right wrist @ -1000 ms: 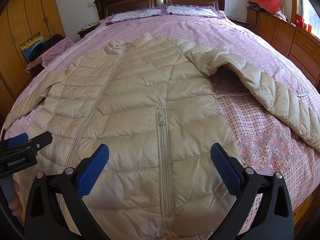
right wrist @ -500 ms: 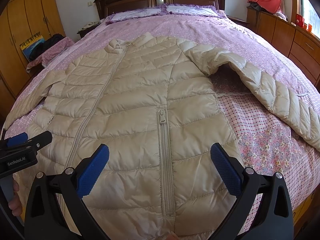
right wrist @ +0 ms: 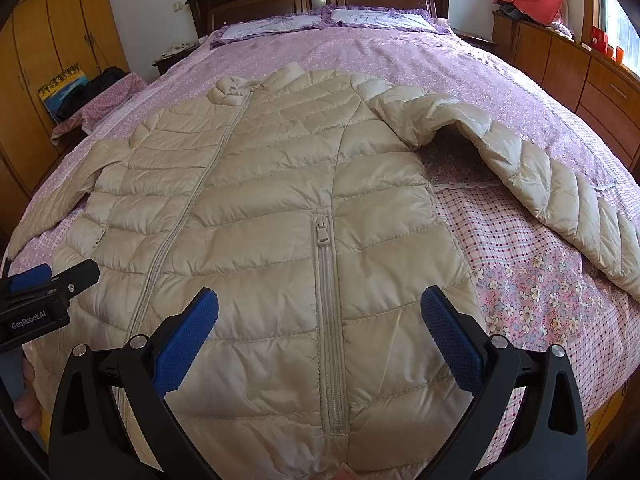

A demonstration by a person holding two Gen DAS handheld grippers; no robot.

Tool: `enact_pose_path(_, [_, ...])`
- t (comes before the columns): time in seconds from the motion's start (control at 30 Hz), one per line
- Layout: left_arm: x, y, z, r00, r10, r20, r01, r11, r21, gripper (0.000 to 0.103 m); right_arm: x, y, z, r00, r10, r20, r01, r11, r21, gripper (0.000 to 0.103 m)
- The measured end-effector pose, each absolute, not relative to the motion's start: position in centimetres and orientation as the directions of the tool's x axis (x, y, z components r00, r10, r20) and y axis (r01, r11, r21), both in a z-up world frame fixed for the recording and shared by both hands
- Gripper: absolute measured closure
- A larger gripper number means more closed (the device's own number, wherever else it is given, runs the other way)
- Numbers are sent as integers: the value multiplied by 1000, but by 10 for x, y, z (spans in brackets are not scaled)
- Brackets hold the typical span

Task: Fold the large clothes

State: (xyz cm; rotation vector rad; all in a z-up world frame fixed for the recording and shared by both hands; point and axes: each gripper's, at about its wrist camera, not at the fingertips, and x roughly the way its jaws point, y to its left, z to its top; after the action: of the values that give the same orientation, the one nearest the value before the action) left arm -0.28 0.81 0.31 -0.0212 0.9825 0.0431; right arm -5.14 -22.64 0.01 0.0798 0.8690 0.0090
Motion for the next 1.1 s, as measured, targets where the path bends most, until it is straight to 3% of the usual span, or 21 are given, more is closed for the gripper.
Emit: enact_pose_path(1.1, [-1,12,4,548,26,-836,-48,999,0,3,-50,-228,-1,636,54,-769,25,996,91,5])
